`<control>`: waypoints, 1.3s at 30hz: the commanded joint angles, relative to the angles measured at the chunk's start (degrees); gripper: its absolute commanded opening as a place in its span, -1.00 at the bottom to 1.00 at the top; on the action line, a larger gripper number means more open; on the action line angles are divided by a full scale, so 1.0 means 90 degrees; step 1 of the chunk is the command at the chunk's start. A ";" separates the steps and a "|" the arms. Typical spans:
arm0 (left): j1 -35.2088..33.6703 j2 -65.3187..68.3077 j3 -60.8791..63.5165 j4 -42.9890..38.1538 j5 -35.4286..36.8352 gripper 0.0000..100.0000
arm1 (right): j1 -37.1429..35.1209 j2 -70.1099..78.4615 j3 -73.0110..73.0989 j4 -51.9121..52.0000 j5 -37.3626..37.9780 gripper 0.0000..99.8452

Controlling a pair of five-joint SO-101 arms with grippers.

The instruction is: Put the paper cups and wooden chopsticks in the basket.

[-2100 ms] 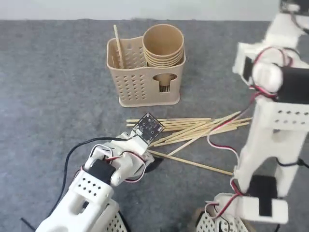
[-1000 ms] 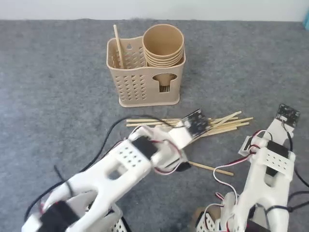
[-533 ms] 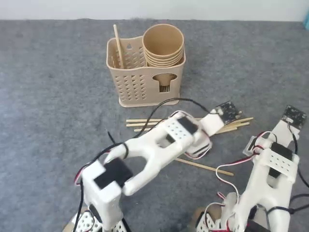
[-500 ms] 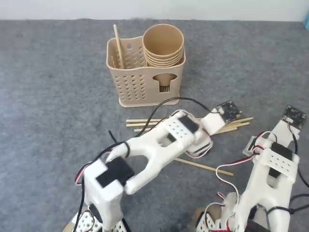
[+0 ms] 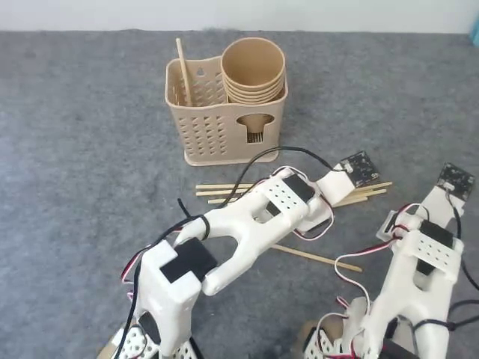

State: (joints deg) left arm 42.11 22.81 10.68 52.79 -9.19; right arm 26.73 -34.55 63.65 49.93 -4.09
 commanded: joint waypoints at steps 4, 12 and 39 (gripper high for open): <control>0.0215 -0.0293 -0.0366 0.0830 0.0010 -0.97 | 0.0063 -0.0054 -0.0029 -0.0083 0.0088 -0.95; 0.0274 -0.1739 -0.0357 0.1885 0.0039 -0.97 | 0.0073 -0.0054 -0.0029 -0.0063 0.0088 -0.95; -0.3712 -0.8313 0.1050 0.0908 0.0078 -0.97 | -0.3502 -0.1128 0.0195 0.1402 0.1817 -0.94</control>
State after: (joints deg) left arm 17.41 -46.90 20.62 68.35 -9.36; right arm 3.60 -41.76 65.67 61.54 9.71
